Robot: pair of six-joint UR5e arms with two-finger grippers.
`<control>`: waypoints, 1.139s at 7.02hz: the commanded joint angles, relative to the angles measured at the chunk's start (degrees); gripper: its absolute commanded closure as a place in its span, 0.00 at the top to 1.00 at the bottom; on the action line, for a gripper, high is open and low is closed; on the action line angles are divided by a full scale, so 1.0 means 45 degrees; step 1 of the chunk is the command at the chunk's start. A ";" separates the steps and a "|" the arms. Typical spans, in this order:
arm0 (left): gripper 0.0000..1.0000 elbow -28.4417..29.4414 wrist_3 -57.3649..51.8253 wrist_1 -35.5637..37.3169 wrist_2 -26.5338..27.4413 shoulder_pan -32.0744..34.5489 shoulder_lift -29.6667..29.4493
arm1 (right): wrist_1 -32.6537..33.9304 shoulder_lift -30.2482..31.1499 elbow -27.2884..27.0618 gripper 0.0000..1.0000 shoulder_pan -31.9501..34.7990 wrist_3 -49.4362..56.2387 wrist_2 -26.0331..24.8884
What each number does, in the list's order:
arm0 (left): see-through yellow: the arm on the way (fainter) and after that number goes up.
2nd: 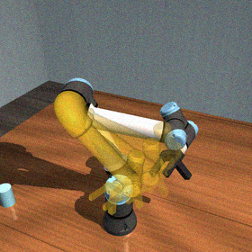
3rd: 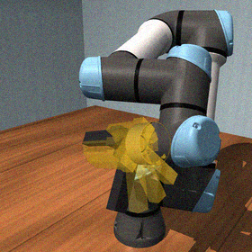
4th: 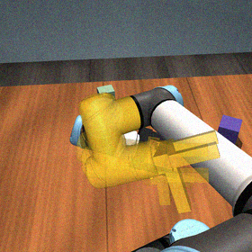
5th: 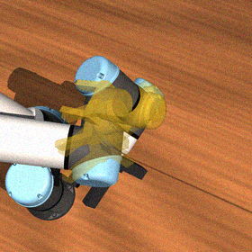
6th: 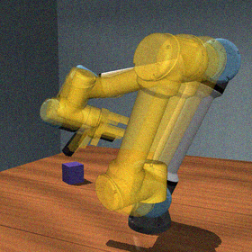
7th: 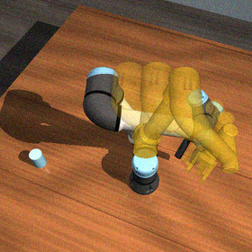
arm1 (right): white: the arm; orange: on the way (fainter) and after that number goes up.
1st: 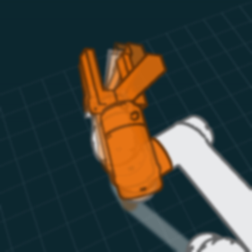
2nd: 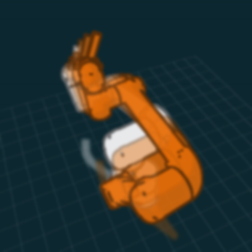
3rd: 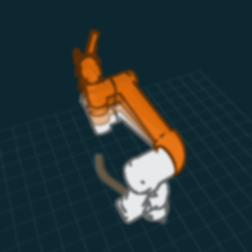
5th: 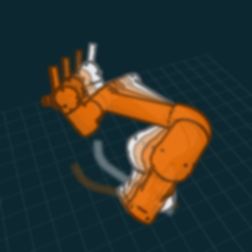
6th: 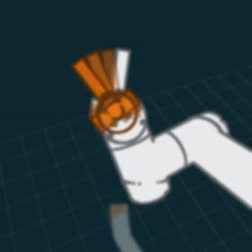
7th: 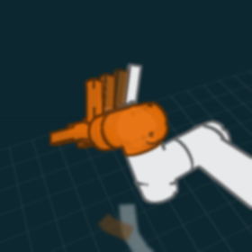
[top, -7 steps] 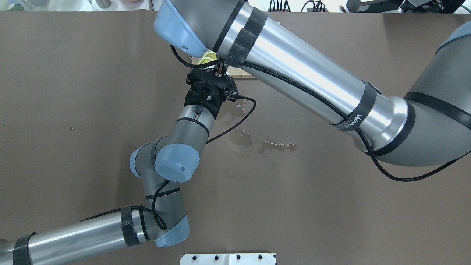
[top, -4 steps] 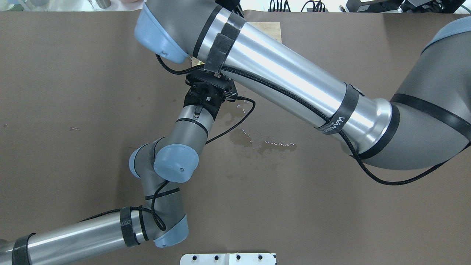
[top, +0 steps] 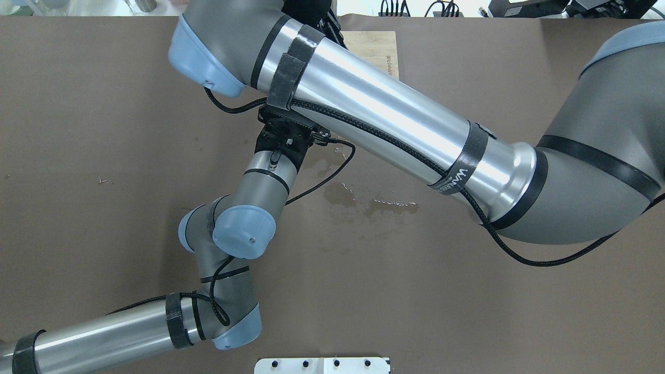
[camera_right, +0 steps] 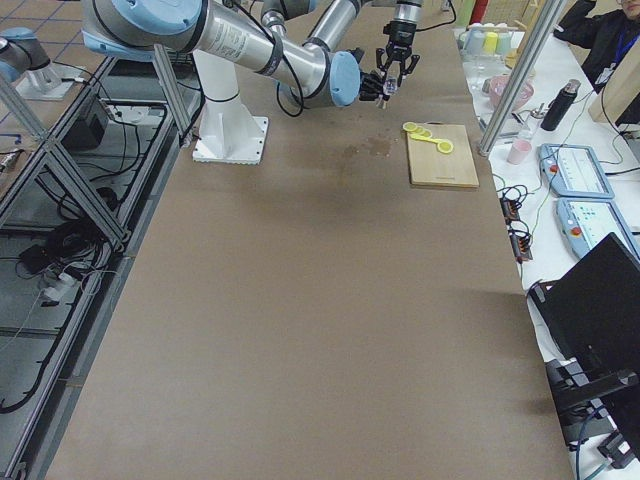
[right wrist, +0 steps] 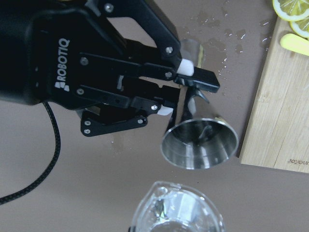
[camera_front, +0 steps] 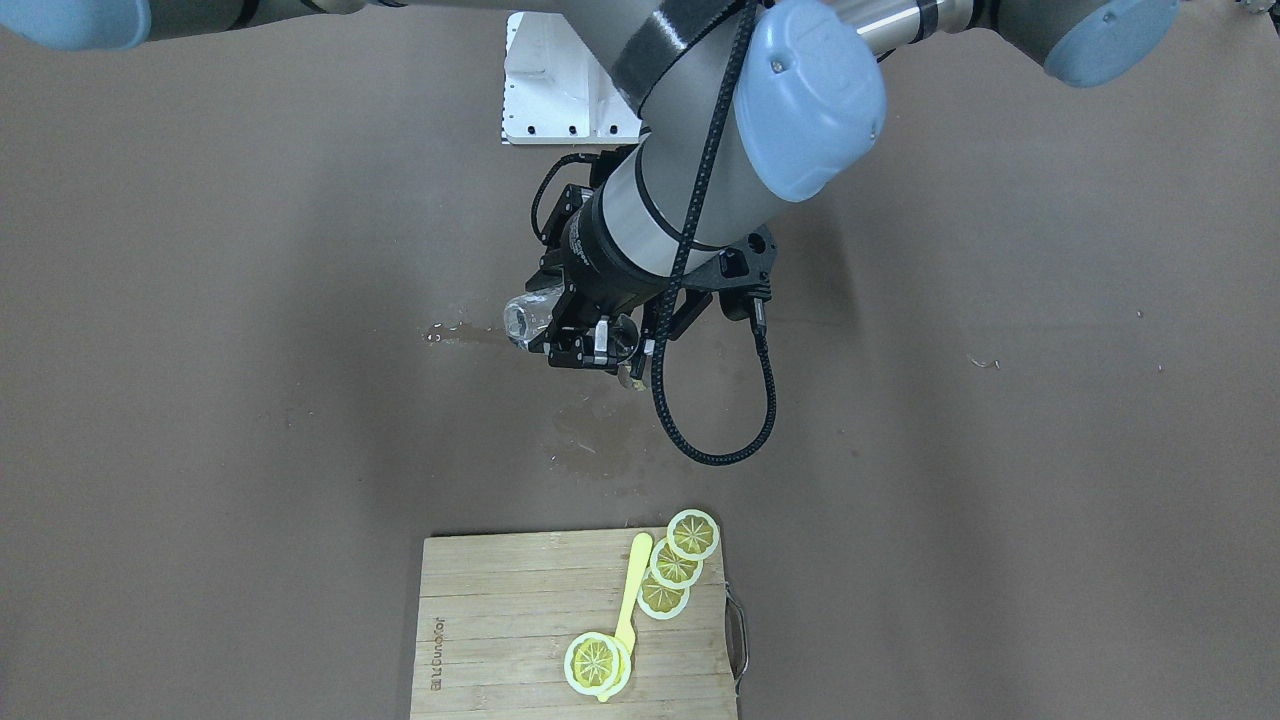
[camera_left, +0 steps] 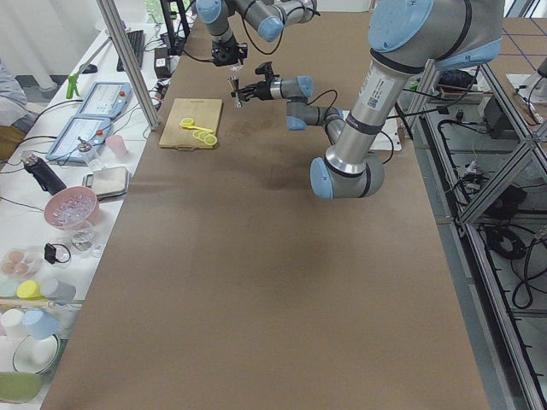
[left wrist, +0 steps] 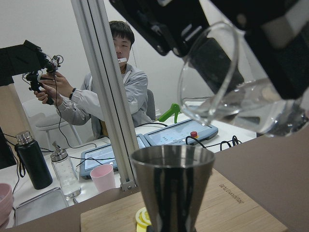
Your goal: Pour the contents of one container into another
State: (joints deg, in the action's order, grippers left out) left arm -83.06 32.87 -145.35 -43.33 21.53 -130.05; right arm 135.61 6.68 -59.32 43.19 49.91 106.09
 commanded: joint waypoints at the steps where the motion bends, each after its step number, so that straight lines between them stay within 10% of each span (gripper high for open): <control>1: 0.00 0.0000 0.0000 -0.0044 0.0000 0.0000 0.0012 | 0.0020 -0.0271 0.0484 0.00 -0.0086 0.0022 -0.0196; 8: 0.00 0.0156 0.0000 -0.0103 0.0000 -0.0039 0.0032 | 0.0000 -0.0917 0.1678 0.00 -0.0106 0.0296 -0.0958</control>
State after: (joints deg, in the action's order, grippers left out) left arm -82.45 32.87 -145.81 -43.39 21.44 -129.93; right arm 135.69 2.78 -52.22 42.64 51.11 102.28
